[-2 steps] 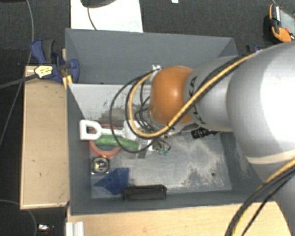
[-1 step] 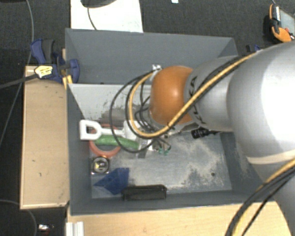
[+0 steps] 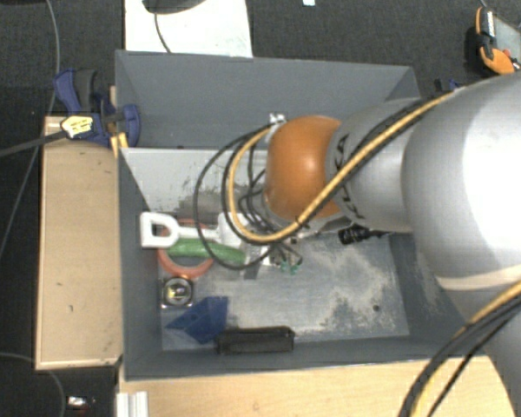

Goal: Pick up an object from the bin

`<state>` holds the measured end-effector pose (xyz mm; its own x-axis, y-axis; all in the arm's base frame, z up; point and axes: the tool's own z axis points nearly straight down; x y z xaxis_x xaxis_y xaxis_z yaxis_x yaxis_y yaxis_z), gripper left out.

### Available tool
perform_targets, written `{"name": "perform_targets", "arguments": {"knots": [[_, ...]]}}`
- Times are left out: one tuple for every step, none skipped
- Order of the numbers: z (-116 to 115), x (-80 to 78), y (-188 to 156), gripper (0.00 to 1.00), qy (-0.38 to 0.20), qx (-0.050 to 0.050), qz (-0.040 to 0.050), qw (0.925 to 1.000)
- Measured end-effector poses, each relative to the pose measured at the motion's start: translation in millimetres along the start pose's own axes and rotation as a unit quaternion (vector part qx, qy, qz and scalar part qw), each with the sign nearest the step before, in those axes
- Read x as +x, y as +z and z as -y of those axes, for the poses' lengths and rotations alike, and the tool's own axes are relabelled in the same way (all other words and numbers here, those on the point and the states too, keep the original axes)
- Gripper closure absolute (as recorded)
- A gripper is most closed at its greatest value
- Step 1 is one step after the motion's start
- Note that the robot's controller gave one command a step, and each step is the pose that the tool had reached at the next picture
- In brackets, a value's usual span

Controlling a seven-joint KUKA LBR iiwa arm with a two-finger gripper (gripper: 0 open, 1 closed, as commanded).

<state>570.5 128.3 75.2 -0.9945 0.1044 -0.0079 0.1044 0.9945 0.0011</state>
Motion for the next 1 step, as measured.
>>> {"name": "perform_targets", "arguments": {"knots": [[0.9, 1.5, -38.2, 1.0, 0.0, 0.001, -0.0033, 1.0]]}}
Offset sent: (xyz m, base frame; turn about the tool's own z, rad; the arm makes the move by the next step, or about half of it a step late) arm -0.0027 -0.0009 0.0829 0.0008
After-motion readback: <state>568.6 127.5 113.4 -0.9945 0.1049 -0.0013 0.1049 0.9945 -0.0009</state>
